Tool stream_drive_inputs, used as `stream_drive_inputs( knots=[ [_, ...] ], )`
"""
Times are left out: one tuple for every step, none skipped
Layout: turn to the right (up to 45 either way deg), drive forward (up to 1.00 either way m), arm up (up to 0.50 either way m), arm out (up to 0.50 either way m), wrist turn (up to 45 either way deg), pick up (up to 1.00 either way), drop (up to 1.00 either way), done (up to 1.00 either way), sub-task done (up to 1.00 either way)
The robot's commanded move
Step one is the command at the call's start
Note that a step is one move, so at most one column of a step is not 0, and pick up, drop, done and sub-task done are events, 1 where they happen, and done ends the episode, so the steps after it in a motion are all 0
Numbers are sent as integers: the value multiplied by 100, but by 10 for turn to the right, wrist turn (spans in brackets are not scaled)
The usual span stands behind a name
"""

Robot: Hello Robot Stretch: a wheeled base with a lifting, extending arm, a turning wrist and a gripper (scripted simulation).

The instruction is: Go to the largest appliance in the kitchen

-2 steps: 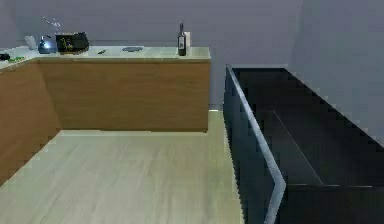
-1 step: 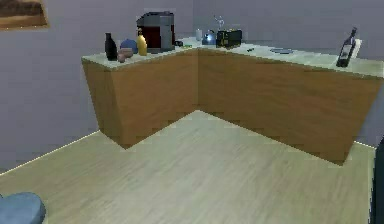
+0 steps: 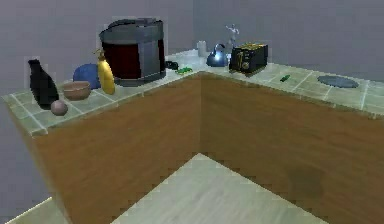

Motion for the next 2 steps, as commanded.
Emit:
stream_drive_inputs(
  knots=[
    [-30,0,0,0,0,0,0,0,0],
    [0,60,0,0,0,0,0,0,0]
  ],
)
